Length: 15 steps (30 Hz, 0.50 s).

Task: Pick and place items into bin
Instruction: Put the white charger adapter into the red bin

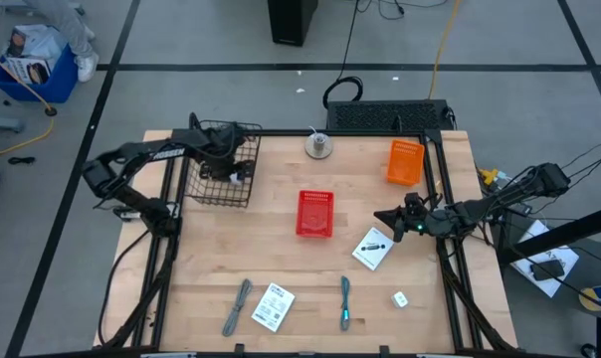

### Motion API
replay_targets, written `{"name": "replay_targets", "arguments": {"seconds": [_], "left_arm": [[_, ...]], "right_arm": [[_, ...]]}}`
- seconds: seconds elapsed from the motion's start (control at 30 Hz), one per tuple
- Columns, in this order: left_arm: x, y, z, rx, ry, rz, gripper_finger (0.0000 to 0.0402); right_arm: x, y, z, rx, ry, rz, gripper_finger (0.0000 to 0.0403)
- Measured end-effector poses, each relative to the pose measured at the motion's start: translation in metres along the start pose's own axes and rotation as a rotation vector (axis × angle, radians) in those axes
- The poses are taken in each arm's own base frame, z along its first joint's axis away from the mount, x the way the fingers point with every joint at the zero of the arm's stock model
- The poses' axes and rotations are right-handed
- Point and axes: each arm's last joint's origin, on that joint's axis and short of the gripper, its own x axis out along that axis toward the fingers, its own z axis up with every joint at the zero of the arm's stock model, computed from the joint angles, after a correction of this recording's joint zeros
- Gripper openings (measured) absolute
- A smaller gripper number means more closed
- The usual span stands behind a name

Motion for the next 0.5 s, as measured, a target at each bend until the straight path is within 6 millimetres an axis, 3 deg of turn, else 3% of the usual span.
{"name": "replay_targets", "arguments": {"seconds": [0.2, 0.3, 0.5], "left_arm": [[-0.028, -0.004, -0.012, 0.013, -0.049, -0.113, 0.0239], [-0.053, -0.003, -0.022, 0.019, -0.106, -0.202, 0.0239], [-0.112, -0.001, -0.056, 0.034, -0.266, -0.495, 0.0239]], "right_arm": [[0.0, 0.005, 0.004, 0.031, -0.032, 0.045, 0.0], [-0.001, 0.009, 0.007, 0.024, -0.062, 0.084, 0.0], [-0.006, 0.027, 0.025, 0.178, -0.201, 0.262, 0.0]]}}
